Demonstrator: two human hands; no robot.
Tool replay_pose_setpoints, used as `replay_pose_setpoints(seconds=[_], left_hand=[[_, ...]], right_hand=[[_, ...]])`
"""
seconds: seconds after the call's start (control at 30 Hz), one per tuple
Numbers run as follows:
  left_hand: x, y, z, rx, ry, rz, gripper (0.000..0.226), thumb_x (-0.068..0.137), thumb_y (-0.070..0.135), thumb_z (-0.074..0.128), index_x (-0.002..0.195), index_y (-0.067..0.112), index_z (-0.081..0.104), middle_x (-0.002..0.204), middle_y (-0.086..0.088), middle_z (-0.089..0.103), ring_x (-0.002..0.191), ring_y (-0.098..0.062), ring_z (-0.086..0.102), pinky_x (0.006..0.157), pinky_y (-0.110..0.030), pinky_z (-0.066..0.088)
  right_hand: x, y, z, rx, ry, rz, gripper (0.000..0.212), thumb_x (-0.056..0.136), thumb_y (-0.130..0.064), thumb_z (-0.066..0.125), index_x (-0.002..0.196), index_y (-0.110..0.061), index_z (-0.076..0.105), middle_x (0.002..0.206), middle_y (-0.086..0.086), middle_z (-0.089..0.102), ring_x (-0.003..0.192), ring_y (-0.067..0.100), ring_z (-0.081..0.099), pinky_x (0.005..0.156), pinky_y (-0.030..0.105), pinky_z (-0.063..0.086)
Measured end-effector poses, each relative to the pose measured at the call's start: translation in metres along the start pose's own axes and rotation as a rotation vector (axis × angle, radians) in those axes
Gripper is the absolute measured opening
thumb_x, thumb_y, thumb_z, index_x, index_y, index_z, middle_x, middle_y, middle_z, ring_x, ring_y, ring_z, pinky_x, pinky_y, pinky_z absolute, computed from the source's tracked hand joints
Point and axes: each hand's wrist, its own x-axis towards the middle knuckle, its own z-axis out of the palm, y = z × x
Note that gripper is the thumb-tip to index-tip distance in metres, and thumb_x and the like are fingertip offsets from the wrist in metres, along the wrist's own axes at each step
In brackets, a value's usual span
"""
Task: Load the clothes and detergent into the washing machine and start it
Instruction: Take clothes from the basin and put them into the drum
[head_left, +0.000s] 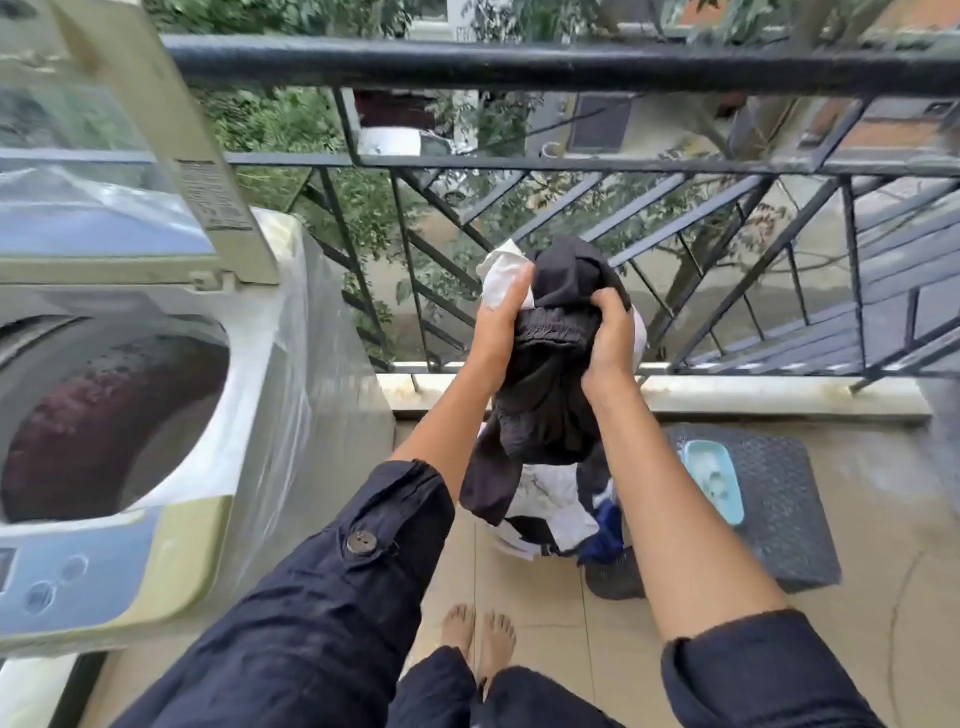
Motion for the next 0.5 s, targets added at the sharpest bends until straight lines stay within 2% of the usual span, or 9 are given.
replay_pose_setpoints(seconds=[0.07,0.17,0.23,0.3,0.4,0.5], left_hand=[[-0.006,0.01,-0.007,-0.037,-0.003,-0.093,0.095,0.05,0.072,0.068,0.121,0.009,0.063,0.118,-0.019,0.067,0.11,-0.033,0.064,0.104,-0.05,0.045],[-0.006,0.016,-0.029,-0.086,0.065,-0.055,0.105,0.043,0.076,0.072,0.124,0.01,0.062,0.119,-0.018,0.066,0.111,-0.033,0.063,0.104,-0.051,0.045],[-0.01,0.028,-0.047,-0.117,0.132,0.004,0.097,0.049,0.068,0.075,0.125,0.009,0.061,0.119,-0.018,0.066,0.111,-0.033,0.063,0.104,-0.052,0.044],[-0.021,0.046,-0.062,-0.151,0.171,0.069,0.079,0.061,0.053,0.073,0.122,0.004,0.061,0.116,-0.017,0.067,0.108,-0.033,0.064,0.103,-0.05,0.046],[-0.035,0.078,-0.092,-0.201,0.16,0.155,0.08,0.058,0.045,0.078,0.123,0.001,0.06,0.119,-0.021,0.063,0.109,-0.034,0.061,0.104,-0.049,0.045],[-0.053,0.116,-0.121,-0.279,0.063,0.142,0.095,0.041,0.049,0.09,0.119,0.004,0.062,0.121,-0.023,0.06,0.106,-0.034,0.061,0.108,-0.048,0.041]], right_hand=[[-0.004,-0.007,0.013,-0.027,-0.109,0.021,0.011,0.083,-0.012,0.05,0.089,-0.008,0.058,0.066,-0.002,0.063,0.06,0.012,0.06,0.057,0.024,0.047],[-0.011,-0.008,0.035,-0.13,-0.277,0.14,0.034,0.084,-0.028,0.057,0.11,-0.007,0.065,0.093,0.008,0.069,0.08,0.019,0.066,0.068,0.029,0.052],[-0.021,-0.008,0.053,-0.171,-0.354,0.186,0.046,0.085,-0.035,0.061,0.121,-0.007,0.061,0.11,0.011,0.068,0.094,0.022,0.067,0.077,0.031,0.055],[-0.032,-0.01,0.073,-0.171,-0.443,0.214,0.048,0.084,-0.037,0.065,0.122,-0.008,0.061,0.117,0.012,0.067,0.101,0.022,0.067,0.085,0.033,0.055],[-0.051,-0.009,0.112,-0.145,-0.567,0.199,0.032,0.086,-0.028,0.064,0.11,-0.008,0.067,0.104,0.011,0.072,0.092,0.022,0.069,0.087,0.035,0.056],[-0.069,-0.004,0.156,-0.046,-0.634,0.2,0.013,0.09,-0.017,0.058,0.094,-0.007,0.066,0.071,0.001,0.074,0.064,0.011,0.07,0.066,0.024,0.057]])
